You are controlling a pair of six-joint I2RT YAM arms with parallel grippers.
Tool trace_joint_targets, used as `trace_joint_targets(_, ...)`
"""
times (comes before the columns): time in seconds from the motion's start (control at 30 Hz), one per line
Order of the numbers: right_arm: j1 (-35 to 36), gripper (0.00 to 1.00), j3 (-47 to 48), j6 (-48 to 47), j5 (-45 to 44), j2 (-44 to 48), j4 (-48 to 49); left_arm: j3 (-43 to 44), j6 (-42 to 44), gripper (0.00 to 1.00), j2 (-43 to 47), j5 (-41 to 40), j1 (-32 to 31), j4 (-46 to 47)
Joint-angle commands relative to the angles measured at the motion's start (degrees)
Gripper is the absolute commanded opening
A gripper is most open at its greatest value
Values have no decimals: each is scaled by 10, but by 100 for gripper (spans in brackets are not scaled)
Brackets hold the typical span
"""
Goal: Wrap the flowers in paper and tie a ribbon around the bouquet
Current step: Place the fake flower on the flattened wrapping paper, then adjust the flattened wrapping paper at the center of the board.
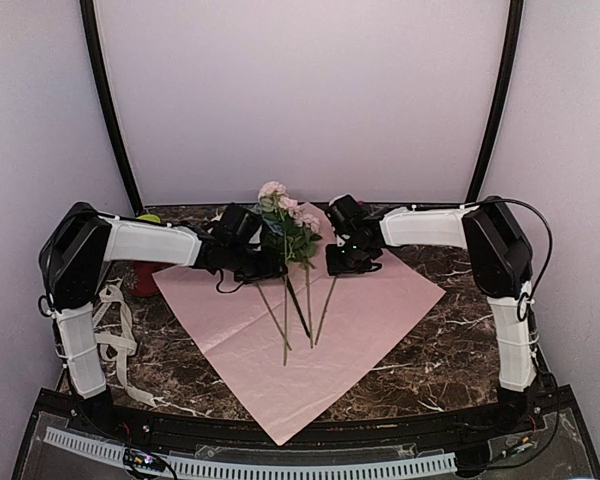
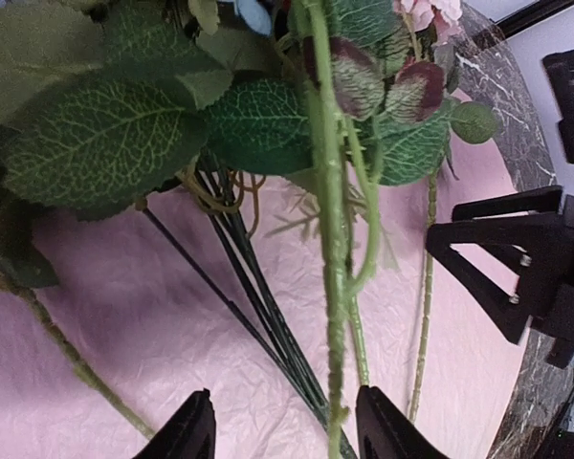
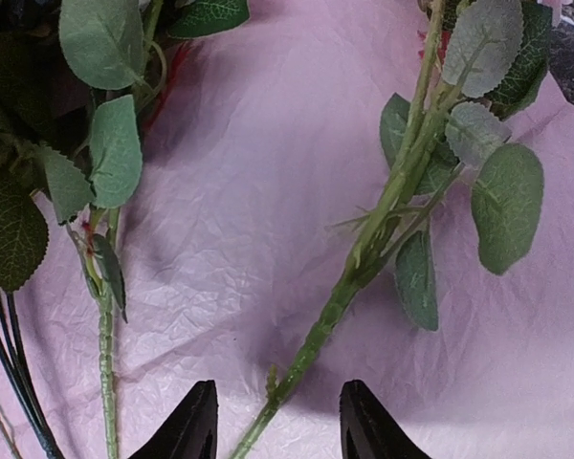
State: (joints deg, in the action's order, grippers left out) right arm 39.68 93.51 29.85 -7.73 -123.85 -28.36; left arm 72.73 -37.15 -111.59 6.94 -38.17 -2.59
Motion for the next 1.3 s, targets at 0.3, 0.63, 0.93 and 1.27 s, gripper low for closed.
trace_joint_targets(0.3, 5, 17, 1, -43, 49, -24, 14, -166, 25, 61, 205, -45, 52, -14)
trace_joint_targets(0.63, 40, 14, 8, -119, 75, -28, 23, -171, 46, 42, 97, -47, 63, 31)
trace_joint_targets(0.93, 61, 17, 34, -101, 130, -29, 30, -130, 81, 42, 55, -28, 13, 43)
trace_joint_targets(1.27, 25, 42, -95, -90, 72, 139, -7, -167, 138, 47, 172, -27, 13, 13)
